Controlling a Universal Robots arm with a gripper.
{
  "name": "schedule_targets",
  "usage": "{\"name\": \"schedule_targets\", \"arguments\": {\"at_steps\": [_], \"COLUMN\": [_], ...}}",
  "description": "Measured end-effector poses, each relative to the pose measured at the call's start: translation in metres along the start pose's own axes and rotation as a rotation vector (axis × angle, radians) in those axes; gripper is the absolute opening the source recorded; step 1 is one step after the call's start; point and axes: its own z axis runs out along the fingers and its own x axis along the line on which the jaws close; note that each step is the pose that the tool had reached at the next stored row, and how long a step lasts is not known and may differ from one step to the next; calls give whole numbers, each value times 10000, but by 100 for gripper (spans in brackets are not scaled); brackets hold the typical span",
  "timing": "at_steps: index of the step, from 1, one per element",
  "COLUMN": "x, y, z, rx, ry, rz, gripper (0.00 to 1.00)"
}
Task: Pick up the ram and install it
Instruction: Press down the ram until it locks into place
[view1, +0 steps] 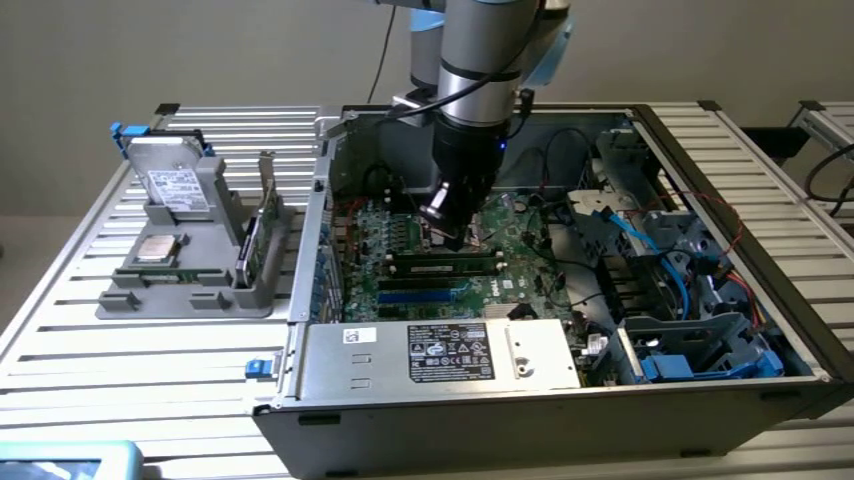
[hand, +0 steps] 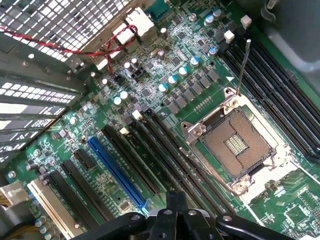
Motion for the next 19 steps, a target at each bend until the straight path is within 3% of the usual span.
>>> {"name": "schedule_targets", "arguments": {"at_steps": [4,6,12,19], "x": [0,0,0,0], "y": [0,0,0,0], "z": [0,0,-1,-3], "rx": [-26,-9,168,278], "ry": [-9,-15,41,58], "rz": [453,628,1080,1679], "gripper": [11,11,11,11]}}
